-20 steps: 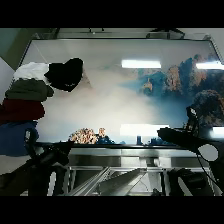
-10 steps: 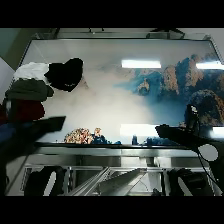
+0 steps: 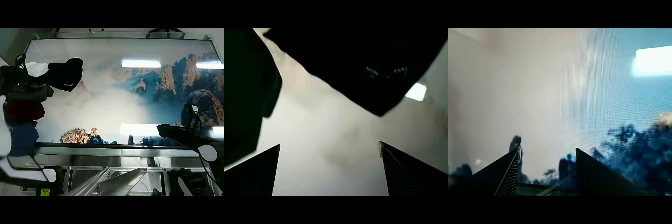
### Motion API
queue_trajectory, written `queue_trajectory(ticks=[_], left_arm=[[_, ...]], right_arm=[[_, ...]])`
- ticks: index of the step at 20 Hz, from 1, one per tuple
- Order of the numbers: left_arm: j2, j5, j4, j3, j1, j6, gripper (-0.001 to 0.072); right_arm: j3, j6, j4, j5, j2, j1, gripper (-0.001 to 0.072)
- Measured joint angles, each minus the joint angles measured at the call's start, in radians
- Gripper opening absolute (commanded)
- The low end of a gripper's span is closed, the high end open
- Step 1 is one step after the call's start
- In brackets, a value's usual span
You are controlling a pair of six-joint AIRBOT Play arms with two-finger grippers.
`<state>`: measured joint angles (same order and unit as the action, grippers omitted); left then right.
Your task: Fold the shirts.
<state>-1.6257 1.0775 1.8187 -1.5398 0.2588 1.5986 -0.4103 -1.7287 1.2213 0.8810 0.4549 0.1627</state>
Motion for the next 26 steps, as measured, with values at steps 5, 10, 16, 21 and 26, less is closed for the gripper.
queue_trajectory(ticks=[5,10,16,21,26], left_arm=[[-0.361,-0.023,-0.006,-0.364,0.006,0.056,0.0688],[-0.522,-0.098,0.033,-0.502,-0.033,0.107,0.0015],[-0.500,-0.053,0.106,-0.529,-0.051,0.140,0.0013],[-0.314,0.086,0.376,-0.532,-0.130,0.199,0.0014],[-0.070,0.229,0.493,-0.377,-0.333,0.200,0.0014]], right_arm=[[0.000,-0.007,0.005,-0.002,0.000,0.000,0.0414],[0.000,-0.040,0.005,-0.010,0.003,0.000,0.0374],[0.000,-0.051,0.005,-0.011,0.042,0.000,0.0104],[-0.008,-0.032,0.005,-0.001,0.071,0.000,0.0103],[-0.069,0.047,0.005,0.113,0.062,0.000,0.0103]])
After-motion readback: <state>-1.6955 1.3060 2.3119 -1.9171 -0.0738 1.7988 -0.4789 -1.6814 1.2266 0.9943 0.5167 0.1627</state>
